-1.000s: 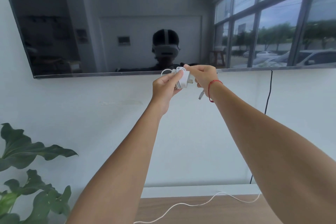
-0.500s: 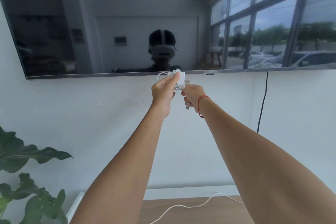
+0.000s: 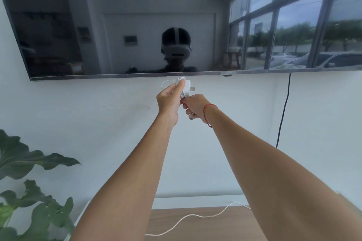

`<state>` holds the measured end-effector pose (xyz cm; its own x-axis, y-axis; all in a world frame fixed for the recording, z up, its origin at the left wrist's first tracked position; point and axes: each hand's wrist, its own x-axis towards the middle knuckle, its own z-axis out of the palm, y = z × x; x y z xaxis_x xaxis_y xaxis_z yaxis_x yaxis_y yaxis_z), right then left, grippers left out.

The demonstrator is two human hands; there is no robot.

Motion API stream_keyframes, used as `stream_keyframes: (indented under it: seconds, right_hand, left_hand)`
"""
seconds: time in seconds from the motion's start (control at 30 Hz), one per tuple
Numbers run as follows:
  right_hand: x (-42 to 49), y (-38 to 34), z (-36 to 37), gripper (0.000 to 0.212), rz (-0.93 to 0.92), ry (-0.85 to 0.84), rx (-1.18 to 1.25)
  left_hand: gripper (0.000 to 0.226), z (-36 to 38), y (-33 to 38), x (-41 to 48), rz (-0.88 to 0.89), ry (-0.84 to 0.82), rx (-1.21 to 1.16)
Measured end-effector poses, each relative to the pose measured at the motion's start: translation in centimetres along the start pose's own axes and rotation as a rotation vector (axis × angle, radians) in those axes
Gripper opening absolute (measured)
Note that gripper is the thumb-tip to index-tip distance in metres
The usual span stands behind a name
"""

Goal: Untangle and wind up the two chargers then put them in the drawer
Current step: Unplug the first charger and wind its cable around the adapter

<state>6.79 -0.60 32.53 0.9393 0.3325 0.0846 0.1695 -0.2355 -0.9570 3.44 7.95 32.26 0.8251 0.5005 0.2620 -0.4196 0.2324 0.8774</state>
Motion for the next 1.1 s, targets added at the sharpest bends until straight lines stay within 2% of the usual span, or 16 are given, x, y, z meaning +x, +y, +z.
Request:
stream_keyframes:
  seconds: [0.07, 0.27, 0.43, 0.57, 0.73, 1.0, 1.1]
  right_hand:
    - [-0.1, -0.1, 0.2, 0.024, -0.002, -0.049, -0.009]
    - [-1.0, -0.5, 0.3, 0.016, -0.003, -0.186, -0.27]
    - [-1.5, -0.8, -0.1, 0.013, -0.014, -0.219, -0.416]
    - [-2.0, -1.7, -0.5, 0.017, -0.063, -0.172, -0.532]
    - [-2.7, -1.8, -1.5, 0.024, -0.15, -0.16, -0.448]
    - [-2.7, -2.1, -3.0, 0.04, -0.05, -0.247, -0.126]
    - [-2.5, -1.8, -3.2, 0.036, -0.061, -0.239, -0.087]
  left_hand:
    - [0.018, -0.2, 0.0, 0.0, 0.017, 0.012, 0.038]
    - [0.018, -1.3, -0.9, 0.1, -0.003, 0.037, 0.092]
    - [0.027, -2.0, -1.6, 0.1, -0.008, 0.023, 0.101]
    - [0.009, -2.4, -2.1, 0.3, -0.027, 0.056, 0.091]
    - [0.006, -2.2, -2.0, 0.2, -0.039, 0.066, 0.07]
    - [0.029, -2.0, -1.7, 0.4, -0.061, 0.044, 0.009]
    - [0.028, -1.8, -1.5, 0.6, -0.067, 0.044, 0.003]
